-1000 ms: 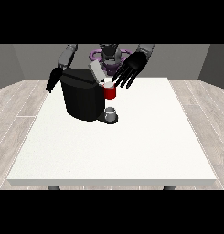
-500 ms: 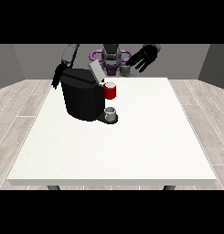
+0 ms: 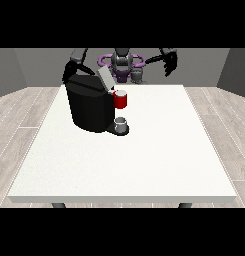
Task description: Insert the coffee pod into the coffee machine and close the lid
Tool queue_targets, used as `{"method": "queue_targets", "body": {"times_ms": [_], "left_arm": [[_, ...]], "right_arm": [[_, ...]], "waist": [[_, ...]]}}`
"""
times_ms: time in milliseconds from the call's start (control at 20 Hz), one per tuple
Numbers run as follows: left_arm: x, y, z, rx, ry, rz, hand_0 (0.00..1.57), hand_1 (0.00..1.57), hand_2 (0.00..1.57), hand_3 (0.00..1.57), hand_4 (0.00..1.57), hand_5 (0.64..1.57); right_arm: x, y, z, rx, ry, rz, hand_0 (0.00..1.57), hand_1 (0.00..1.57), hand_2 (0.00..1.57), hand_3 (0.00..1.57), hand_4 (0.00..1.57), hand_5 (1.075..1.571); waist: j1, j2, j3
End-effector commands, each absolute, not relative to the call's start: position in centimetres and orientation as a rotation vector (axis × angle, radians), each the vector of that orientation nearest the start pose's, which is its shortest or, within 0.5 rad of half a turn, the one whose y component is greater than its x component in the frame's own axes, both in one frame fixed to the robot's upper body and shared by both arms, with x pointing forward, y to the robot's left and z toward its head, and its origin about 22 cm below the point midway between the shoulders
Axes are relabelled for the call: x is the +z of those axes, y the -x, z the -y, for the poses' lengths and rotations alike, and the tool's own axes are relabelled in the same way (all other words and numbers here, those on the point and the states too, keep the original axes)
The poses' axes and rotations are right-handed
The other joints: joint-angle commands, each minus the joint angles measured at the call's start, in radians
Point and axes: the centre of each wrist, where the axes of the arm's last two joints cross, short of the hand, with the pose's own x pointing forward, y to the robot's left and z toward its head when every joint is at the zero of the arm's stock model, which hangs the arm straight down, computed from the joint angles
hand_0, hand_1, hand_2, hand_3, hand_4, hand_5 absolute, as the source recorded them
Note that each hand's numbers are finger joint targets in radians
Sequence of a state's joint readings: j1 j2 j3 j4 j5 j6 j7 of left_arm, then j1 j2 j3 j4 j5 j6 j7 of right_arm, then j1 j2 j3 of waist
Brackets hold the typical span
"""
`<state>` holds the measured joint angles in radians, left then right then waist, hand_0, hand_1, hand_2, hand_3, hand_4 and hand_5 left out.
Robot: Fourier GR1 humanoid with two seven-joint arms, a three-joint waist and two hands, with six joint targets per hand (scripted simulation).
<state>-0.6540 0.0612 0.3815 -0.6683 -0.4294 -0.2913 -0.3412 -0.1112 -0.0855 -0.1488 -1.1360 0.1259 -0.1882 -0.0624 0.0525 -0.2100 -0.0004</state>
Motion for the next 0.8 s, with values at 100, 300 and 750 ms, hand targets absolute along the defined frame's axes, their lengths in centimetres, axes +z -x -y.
{"method": "queue_targets", "body": {"times_ms": [100,300,750], "left_arm": [[-7.1,-33.9,-24.6,-0.349,0.112,1.409,0.00,0.00,0.00,0.00,0.39,1.571],[-6.8,-34.0,-23.4,-0.283,0.113,1.408,0.00,0.00,0.00,0.00,0.39,1.571],[-4.5,-33.0,-23.8,-0.319,0.178,1.452,0.00,0.00,0.00,0.00,0.39,1.571]], "right_arm": [[-3.3,-28.0,26.4,0.006,0.196,1.427,0.00,0.00,0.00,0.00,0.00,1.571],[-1.3,-29.2,24.3,0.099,0.173,1.490,0.00,0.00,0.00,0.00,0.00,1.571],[2.8,-31.7,28.8,0.114,0.237,1.530,0.00,0.00,0.00,0.00,0.00,1.571]], "waist": [[0.039,-0.085,0.0001],[0.046,-0.105,0.0004],[0.132,-0.048,0.0009]]}}
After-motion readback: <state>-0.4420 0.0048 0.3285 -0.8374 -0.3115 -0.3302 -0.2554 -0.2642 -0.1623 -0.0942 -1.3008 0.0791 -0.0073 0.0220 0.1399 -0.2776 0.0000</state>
